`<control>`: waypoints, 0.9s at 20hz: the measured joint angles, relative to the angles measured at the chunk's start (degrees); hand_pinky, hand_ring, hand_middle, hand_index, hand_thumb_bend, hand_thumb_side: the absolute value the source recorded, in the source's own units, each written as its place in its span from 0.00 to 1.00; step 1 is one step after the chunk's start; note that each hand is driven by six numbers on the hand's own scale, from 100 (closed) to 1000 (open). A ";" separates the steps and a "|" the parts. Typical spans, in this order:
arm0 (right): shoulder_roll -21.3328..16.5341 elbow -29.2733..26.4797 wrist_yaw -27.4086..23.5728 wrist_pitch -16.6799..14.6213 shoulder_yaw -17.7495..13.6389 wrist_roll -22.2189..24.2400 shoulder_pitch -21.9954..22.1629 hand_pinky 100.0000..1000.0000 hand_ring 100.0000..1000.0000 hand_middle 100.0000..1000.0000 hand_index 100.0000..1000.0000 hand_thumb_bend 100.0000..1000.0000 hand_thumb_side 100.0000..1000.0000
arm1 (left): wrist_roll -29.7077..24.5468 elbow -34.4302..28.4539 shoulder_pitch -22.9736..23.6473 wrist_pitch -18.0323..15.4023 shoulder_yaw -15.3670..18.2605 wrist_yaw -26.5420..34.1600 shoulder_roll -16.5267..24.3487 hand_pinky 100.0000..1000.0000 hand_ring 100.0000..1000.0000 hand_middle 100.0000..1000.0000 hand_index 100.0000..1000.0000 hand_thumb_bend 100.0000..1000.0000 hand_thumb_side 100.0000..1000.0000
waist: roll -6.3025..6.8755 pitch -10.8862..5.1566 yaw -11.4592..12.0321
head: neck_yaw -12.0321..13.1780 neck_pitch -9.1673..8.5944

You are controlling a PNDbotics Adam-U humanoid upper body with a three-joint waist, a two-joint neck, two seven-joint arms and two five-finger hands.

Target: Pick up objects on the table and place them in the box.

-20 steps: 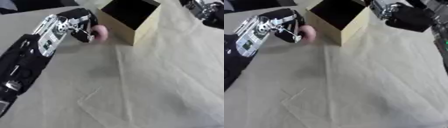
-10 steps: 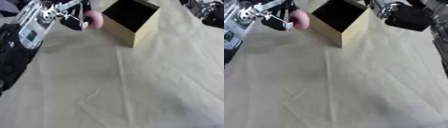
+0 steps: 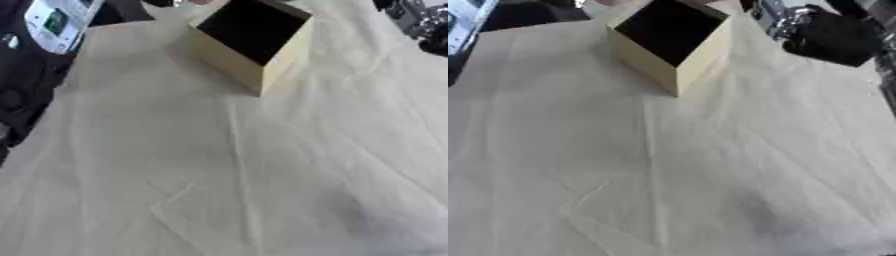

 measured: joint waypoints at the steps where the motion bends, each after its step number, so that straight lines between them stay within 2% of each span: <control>1: 0.13 0.00 -0.01 -0.14 0.01 0.06 -0.43 0.87 0.79 0.76 0.90 0.00 0.90 | 0.75 1.16 -0.54 -0.60 0.42 -0.32 -0.76 0.17 0.35 0.46 0.58 0.00 0.07 | 0.29 0.23 -0.69 | 0.39 -0.30; 8: 1.69 0.00 -0.08 -1.10 0.39 0.47 -2.88 0.87 0.79 0.76 0.90 0.00 0.89 | 5.62 8.12 -1.77 -4.08 2.72 -3.05 -4.73 0.17 0.35 0.46 0.58 0.00 0.10 | 1.47 1.21 -3.80 | 2.77 -1.80; 12: 2.57 0.00 -0.13 -1.57 0.53 0.63 -3.64 0.87 0.79 0.76 0.90 0.00 0.89 | 7.78 11.45 -1.78 -5.47 3.83 -4.51 -6.00 0.17 0.35 0.46 0.57 0.00 0.10 | 2.07 1.39 -5.31 | 4.23 -1.98; 18: 3.30 0.00 -0.46 -1.93 0.54 0.48 -3.93 0.87 0.79 0.76 0.90 0.00 0.89 | 9.95 16.05 -1.78 -6.28 5.55 -8.43 -7.19 0.18 0.36 0.47 0.58 0.00 0.06 | 2.75 1.70 -6.59 | 5.46 -2.36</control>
